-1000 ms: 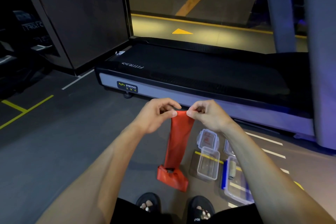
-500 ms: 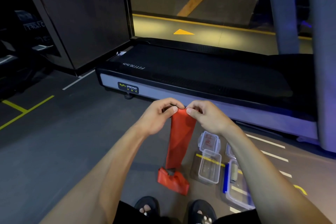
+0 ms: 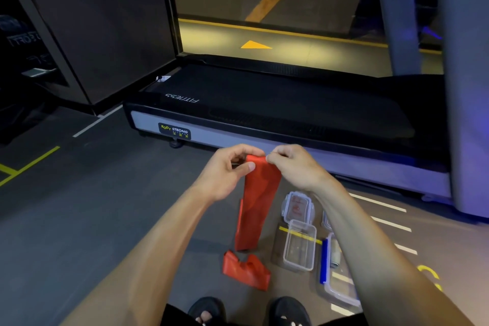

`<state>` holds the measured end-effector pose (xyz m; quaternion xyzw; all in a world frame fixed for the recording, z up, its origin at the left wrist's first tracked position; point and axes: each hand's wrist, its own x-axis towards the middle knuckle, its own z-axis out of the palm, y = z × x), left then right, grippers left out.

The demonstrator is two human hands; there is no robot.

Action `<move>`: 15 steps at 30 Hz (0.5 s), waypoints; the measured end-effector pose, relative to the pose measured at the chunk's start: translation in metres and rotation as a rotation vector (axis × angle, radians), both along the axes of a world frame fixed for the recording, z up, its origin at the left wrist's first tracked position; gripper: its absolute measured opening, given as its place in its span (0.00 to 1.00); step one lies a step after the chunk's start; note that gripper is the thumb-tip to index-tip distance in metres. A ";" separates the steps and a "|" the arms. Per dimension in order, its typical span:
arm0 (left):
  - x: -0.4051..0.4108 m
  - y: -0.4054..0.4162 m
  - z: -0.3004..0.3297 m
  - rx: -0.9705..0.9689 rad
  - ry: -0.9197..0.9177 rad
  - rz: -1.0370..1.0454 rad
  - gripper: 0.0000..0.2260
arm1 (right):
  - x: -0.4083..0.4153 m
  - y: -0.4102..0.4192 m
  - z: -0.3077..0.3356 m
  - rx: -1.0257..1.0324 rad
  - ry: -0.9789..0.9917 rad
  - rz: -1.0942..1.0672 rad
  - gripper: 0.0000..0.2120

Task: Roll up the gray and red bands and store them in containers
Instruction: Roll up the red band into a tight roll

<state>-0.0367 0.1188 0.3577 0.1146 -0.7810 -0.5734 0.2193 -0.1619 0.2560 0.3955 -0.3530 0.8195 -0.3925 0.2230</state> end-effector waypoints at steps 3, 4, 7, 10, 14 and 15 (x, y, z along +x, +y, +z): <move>-0.002 -0.004 -0.002 -0.058 0.022 0.016 0.18 | 0.001 -0.005 0.000 0.014 -0.047 -0.026 0.11; -0.002 -0.006 -0.003 -0.087 0.021 0.029 0.17 | 0.004 -0.006 0.001 0.012 -0.068 -0.028 0.10; -0.001 -0.011 -0.003 -0.228 0.005 0.084 0.15 | 0.008 -0.009 0.002 -0.008 -0.112 -0.036 0.11; 0.000 -0.012 -0.001 -0.372 0.014 0.118 0.12 | 0.008 -0.009 0.006 -0.002 -0.136 -0.045 0.15; 0.000 -0.007 0.002 -0.436 -0.006 0.098 0.11 | 0.007 -0.001 0.005 0.012 -0.105 -0.016 0.12; 0.001 -0.005 0.003 -0.453 -0.016 0.089 0.11 | 0.005 0.001 0.003 0.021 -0.094 -0.005 0.10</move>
